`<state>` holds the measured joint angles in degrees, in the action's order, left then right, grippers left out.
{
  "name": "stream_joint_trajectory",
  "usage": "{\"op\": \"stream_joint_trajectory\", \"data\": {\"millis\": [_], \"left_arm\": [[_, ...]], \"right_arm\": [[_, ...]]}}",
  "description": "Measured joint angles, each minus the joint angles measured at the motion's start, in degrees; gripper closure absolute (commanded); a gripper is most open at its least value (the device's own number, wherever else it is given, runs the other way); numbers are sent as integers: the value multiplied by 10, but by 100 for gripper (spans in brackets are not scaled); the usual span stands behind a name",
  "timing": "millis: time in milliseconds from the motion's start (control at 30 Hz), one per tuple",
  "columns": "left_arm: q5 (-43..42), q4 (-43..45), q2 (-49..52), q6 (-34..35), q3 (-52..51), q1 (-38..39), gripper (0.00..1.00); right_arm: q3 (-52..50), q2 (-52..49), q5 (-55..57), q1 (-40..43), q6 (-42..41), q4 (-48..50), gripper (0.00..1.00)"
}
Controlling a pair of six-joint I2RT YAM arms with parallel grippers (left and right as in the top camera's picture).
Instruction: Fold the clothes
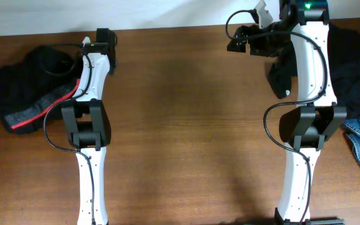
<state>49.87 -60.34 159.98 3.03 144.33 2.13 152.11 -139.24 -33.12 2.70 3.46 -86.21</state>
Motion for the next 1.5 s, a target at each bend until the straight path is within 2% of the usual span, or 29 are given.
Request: {"op": "stream_joint_trajectory", "data": {"millis": [200,333,467,700,833,900,1033,1233,1500], "left_arm": [[-34,-30,0,22,6,0,86],[-100,-83,0,48,37,-1,99],[-203,-129,-8,68,89,-3,99],[-341,-193,-92,75,153,-12,99],[-433,-204,-142,76,160,-49,99],[-504,-211,-161,76,160,-88,99],[-595,-242,-168,76,161,-158,99],[-642,-265,-170,76,161,-235,99],[-647,-261,-208,75,161,-290,99]], "right_arm": [[0,0,0,0,0,2,1],[0,0,0,0,0,7,1],[0,0,0,0,0,7,1],[0,0,0,0,0,-1,1],[0,0,0,0,1,-9,1],[0,0,0,0,3,-12,1],[-2,0,0,0,13,-21,1],[-2,0,0,0,15,-21,1],[-3,0,0,0,15,-21,1]]}}
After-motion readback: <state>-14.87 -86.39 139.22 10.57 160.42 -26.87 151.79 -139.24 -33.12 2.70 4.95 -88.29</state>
